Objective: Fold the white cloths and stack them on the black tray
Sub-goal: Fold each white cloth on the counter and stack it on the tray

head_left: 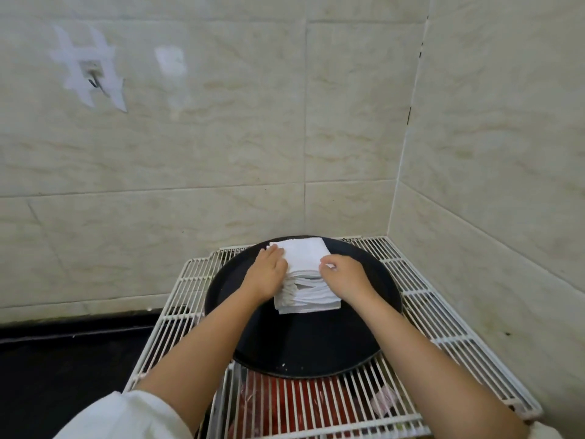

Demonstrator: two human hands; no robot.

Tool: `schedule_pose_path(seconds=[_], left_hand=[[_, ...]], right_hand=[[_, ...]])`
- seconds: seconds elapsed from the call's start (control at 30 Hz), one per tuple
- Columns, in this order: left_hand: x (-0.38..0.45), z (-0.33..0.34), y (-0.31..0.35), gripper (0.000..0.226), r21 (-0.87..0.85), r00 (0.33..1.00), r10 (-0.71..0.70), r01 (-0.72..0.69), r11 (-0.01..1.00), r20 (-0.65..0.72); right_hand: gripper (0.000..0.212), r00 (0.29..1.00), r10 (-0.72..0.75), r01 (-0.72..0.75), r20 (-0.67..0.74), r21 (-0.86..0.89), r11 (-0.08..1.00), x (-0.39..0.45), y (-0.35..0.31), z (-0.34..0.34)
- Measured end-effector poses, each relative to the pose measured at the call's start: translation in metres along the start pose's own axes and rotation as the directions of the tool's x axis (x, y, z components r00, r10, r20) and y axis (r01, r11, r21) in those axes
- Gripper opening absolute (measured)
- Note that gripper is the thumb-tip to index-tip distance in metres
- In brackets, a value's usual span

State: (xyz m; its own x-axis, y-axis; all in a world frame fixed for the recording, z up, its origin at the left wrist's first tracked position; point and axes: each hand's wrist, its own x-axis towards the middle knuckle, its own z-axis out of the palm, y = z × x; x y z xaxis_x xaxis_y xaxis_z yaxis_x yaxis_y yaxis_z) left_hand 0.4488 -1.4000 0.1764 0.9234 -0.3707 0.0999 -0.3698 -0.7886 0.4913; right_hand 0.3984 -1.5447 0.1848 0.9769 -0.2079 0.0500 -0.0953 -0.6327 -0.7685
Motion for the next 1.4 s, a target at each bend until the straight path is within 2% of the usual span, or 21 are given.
schedule_pose_path(seconds=[0.13, 0.23, 0.37, 0.53, 0.67, 0.83, 1.03, 1.17, 1.27, 1.4], left_hand=[[-0.004, -0.004, 0.010, 0.097, -0.017, 1.000, 0.017, -0.017, 1.000, 0.022], [-0.007, -0.019, 0.014, 0.054, -0.017, 0.999, 0.023, -0.024, 1.000, -0.044], [-0.027, -0.053, 0.001, 0.046, 0.199, 0.982, 0.057, -0.021, 0.980, -0.179], [-0.110, -0.112, -0.057, 0.044, 0.386, 0.971, -0.035, 0.126, 0.914, -0.235], [-0.221, -0.179, -0.126, 0.044, 0.467, 0.920, -0.186, 0.340, 0.816, -0.345], [-0.406, -0.261, -0.227, 0.040, 0.455, 0.752, -0.389, 0.641, 0.618, -0.531], [-0.646, -0.321, -0.315, 0.038, 0.292, 0.427, -0.612, 0.904, 0.314, -0.665], [-0.785, -0.346, -0.351, 0.039, 0.167, 0.204, -0.671, 0.979, 0.120, -0.713], [-0.889, -0.358, -0.376, 0.039, 0.069, 0.006, -0.695, 0.996, -0.063, -0.719], [-1.001, -0.371, -0.420, 0.040, -0.019, -0.192, -0.687, 0.968, -0.251, -0.701]], right_hand=[[0.040, 1.000, -0.011, 0.010, -0.014, -0.093, 0.996, -0.002, 0.006, -0.005], [0.037, 0.996, -0.054, 0.038, -0.071, -0.209, 0.977, -0.004, 0.004, -0.014], [0.036, 0.971, -0.180, 0.122, -0.160, -0.320, 0.939, -0.019, -0.028, -0.017], [0.032, 0.905, -0.416, 0.367, -0.089, -0.333, 0.869, -0.058, -0.114, 0.033], [0.035, 0.815, -0.575, 0.565, 0.077, -0.327, 0.757, -0.113, -0.209, 0.118], [0.038, 0.632, -0.731, 0.775, 0.257, -0.213, 0.595, -0.237, -0.340, 0.250], [0.041, 0.272, -0.859, 0.951, 0.434, 0.013, 0.308, -0.408, -0.466, 0.401], [0.043, 0.043, -0.867, 0.972, 0.496, 0.181, 0.152, -0.516, -0.538, 0.484], [0.043, -0.131, -0.844, 0.949, 0.520, 0.311, 0.045, -0.604, -0.579, 0.552], [0.043, -0.307, -0.792, 0.896, 0.528, 0.441, -0.054, -0.701, -0.628, 0.637]])
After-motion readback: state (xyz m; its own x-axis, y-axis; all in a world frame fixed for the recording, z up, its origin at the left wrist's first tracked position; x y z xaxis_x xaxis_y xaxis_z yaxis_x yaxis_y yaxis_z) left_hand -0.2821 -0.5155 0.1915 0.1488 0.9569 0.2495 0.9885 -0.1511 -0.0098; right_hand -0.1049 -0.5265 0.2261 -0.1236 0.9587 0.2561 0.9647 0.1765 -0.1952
